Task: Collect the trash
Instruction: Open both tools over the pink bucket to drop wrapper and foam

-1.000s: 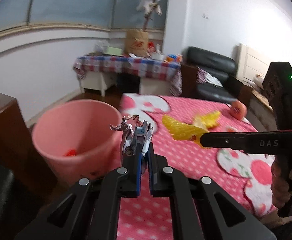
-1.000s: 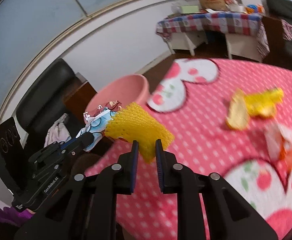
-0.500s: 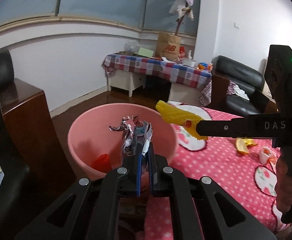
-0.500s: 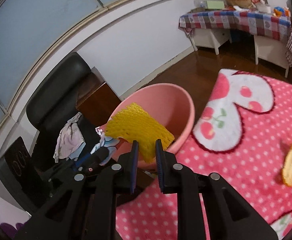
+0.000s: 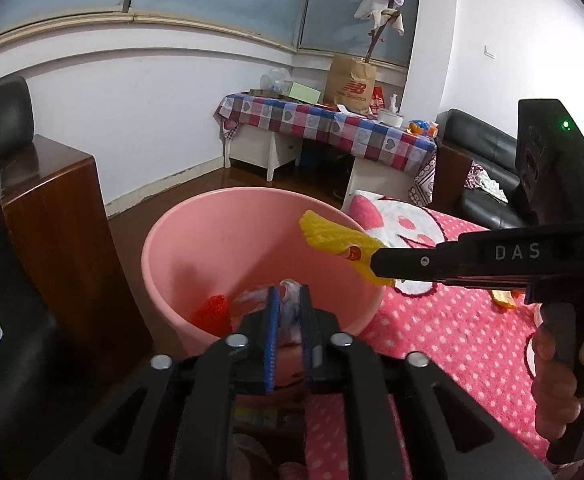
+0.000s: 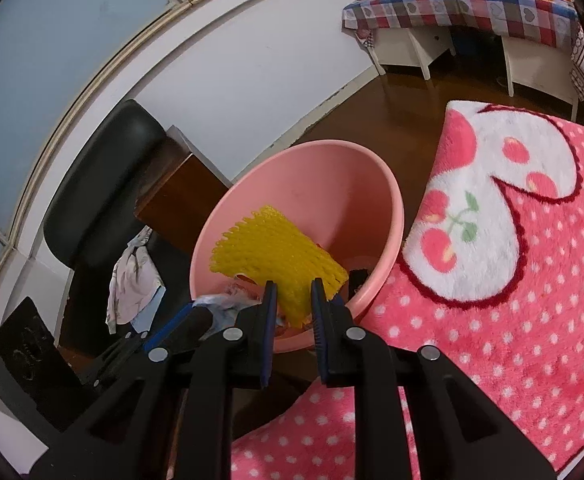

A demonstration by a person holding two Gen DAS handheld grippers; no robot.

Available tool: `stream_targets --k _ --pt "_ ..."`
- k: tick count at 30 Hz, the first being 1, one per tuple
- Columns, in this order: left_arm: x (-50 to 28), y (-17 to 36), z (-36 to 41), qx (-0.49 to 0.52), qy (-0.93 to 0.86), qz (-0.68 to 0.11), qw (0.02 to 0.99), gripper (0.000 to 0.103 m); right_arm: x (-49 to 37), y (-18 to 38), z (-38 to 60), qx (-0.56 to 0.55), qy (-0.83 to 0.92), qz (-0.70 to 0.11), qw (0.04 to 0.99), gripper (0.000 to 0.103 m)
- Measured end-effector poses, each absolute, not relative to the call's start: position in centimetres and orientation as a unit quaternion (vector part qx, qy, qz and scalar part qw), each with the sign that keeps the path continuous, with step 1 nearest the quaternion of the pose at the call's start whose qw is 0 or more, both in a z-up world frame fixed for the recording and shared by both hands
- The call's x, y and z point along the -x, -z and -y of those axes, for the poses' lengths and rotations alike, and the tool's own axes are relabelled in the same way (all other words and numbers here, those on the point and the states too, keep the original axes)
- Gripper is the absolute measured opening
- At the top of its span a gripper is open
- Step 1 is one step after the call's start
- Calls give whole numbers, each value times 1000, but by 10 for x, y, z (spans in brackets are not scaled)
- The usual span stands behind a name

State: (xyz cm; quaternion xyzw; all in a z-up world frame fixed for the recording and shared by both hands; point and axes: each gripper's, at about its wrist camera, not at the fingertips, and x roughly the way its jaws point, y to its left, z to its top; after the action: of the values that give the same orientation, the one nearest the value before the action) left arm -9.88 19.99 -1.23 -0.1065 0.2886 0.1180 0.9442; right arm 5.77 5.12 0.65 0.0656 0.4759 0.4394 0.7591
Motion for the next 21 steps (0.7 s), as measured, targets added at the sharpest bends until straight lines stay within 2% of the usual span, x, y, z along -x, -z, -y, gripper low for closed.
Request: stream_targets --k 3,7,11,19,21 --pt "101 9 -199 104 -123 -285 945 37 -59 -4 -51 -71 -435 -483 757 19" --pt "105 3 -197 102 -124 -277 947 39 -60 -2 -51 -71 -432 -487 756 23" --pt "108 -2 -191 98 -125 -277 948 41 -57 -5 -46 -74 -438 -480 756 35" --pt "118 -12 -180 89 -126 -271 950 42 -53 -15 -33 -86 -446 -467 759 37" --pt "119 -15 -175 86 -126 -272 950 46 -50 -18 -29 -86 -447 -464 760 37"
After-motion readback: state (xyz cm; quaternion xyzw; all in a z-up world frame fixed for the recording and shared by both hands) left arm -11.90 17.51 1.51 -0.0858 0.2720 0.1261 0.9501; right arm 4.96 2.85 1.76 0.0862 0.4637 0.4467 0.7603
